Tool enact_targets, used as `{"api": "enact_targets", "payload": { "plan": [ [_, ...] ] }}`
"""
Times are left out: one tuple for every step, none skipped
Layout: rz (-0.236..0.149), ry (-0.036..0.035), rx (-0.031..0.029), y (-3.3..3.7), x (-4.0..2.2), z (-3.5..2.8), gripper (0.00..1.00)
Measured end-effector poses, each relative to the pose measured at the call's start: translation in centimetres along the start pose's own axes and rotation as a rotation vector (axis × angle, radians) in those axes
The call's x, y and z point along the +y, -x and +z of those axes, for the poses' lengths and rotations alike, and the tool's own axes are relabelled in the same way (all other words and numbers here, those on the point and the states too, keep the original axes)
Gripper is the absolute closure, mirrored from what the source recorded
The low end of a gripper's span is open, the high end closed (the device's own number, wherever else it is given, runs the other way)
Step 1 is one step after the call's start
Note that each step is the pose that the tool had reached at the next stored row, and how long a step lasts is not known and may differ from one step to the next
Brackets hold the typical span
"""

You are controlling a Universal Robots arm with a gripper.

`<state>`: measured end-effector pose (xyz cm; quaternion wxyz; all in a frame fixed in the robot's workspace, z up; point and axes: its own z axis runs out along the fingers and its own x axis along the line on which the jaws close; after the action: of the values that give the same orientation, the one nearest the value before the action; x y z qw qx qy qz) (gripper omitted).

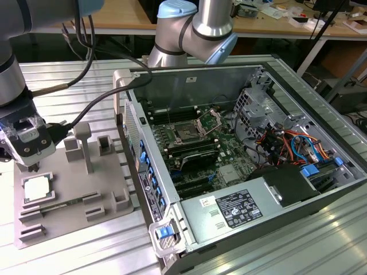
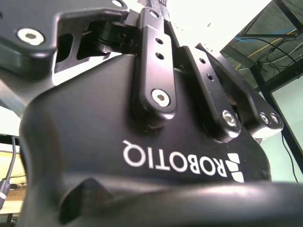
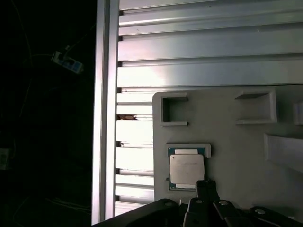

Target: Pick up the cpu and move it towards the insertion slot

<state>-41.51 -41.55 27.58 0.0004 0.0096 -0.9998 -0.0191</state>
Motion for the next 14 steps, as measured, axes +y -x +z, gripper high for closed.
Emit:
{"api": "enact_targets", "payload": {
  "plan": [
    [0.000, 0.0000, 0.0000, 0.00, -0.01, 0.14, 0.89],
    [0.000, -0.0001, 0.0001, 0.00, -0.01, 0.19, 0.89],
    [0.000, -0.0001, 0.0002, -0.01, -0.01, 0.24, 0.89],
    [0.000, -0.0001, 0.0002, 0.00, -0.01, 0.28, 0.89],
    [0.000, -0.0001, 0.0001, 0.00, -0.01, 0.32, 0.89],
    [0.000, 0.0000, 0.0001, 0.00, -0.01, 0.36, 0.89],
    [0.000, -0.0001, 0.0002, -0.01, -0.02, 0.39, 0.89],
    [0.000, 0.0000, 0.0001, 0.00, -0.02, 0.45, 0.89],
    [0.000, 0.0000, 0.0001, 0.00, -0.02, 0.51, 0.89],
    [0.000, -0.0001, 0.0001, 0.00, -0.02, 0.56, 0.89],
    [0.000, 0.0000, 0.0001, 0.00, -0.02, 0.60, 0.89],
    [0.000, 0.0000, 0.0000, 0.00, -0.02, 0.64, 0.89],
    [0.000, 0.0000, 0.0000, 0.00, -0.03, 0.68, 0.89],
    [0.000, 0.0000, 0.0000, 0.00, -0.03, 0.72, 0.89]
  ]
}}
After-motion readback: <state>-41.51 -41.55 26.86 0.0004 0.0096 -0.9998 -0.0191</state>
